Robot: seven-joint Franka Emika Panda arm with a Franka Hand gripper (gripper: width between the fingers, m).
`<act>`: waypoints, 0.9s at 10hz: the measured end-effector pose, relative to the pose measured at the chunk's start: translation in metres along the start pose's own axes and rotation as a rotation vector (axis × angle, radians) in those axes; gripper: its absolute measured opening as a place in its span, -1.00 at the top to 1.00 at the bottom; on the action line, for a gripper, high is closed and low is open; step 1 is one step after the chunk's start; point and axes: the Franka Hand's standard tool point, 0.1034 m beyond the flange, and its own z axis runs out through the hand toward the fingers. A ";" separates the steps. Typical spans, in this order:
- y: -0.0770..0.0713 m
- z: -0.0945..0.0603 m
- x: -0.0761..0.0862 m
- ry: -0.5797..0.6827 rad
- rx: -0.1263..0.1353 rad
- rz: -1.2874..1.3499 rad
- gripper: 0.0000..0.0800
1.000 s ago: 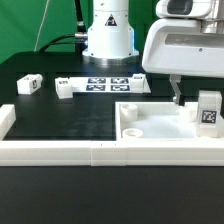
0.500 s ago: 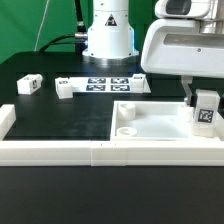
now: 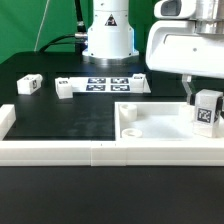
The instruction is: Assemble one leg
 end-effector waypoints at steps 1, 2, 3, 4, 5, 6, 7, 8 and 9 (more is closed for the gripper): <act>0.001 0.000 0.001 -0.004 0.001 0.127 0.27; 0.002 0.000 0.001 -0.004 -0.001 0.201 0.27; 0.002 0.000 0.001 -0.007 -0.001 0.311 0.27; 0.003 0.000 0.001 -0.013 -0.001 0.442 0.27; 0.003 0.000 0.000 -0.016 -0.004 0.550 0.27; 0.002 0.000 0.000 -0.018 -0.005 0.630 0.27; 0.002 0.000 -0.002 -0.026 -0.007 0.763 0.26; 0.002 0.000 -0.002 -0.033 -0.007 0.857 0.26; 0.003 0.001 0.000 -0.042 -0.007 0.927 0.26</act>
Offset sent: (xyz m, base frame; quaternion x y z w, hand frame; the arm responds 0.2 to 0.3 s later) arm -0.0058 -0.0134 -0.0043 -0.0278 0.0032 0.3034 0.9524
